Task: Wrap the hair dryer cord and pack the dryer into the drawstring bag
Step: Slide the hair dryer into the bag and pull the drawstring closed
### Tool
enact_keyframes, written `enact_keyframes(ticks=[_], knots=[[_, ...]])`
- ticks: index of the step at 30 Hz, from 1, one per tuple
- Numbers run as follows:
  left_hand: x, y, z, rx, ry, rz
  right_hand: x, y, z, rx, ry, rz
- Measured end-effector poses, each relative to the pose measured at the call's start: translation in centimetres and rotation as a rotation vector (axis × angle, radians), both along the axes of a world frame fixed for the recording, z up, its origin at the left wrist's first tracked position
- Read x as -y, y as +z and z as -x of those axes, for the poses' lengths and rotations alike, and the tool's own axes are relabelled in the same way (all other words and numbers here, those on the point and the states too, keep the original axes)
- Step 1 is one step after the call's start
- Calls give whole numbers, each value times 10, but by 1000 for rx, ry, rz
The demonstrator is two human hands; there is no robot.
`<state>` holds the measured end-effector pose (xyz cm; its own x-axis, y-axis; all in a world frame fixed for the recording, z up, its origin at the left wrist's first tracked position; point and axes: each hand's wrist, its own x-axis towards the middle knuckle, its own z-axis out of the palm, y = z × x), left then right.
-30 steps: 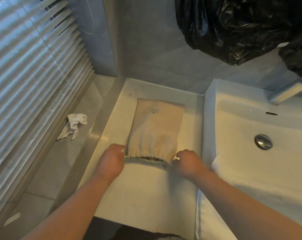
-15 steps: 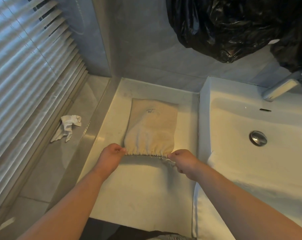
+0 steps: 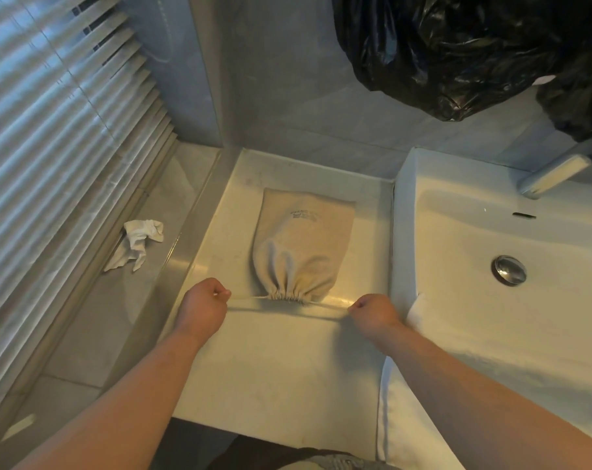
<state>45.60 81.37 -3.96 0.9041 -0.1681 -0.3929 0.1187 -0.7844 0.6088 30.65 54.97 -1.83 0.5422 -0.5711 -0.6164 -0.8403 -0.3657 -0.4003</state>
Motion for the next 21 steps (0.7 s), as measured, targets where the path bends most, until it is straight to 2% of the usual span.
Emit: enact_keyframes(ticks=[3, 6, 9, 12, 21], knots=[[3, 0, 2, -6, -210, -36, -7, 4, 0, -117, 253, 2], [17, 2, 10, -53, -334, 27, -25, 10, -7, 2, 313, -9], [32, 1, 17, -88, -388, 58, -45, 14, -21, 134, 174, -195], [41, 4, 18, -99, -418, 21, -52, 15, -27, 144, 45, -323], [43, 3, 17, -145, -299, 93, -33, 16, -21, 186, -3, -179]])
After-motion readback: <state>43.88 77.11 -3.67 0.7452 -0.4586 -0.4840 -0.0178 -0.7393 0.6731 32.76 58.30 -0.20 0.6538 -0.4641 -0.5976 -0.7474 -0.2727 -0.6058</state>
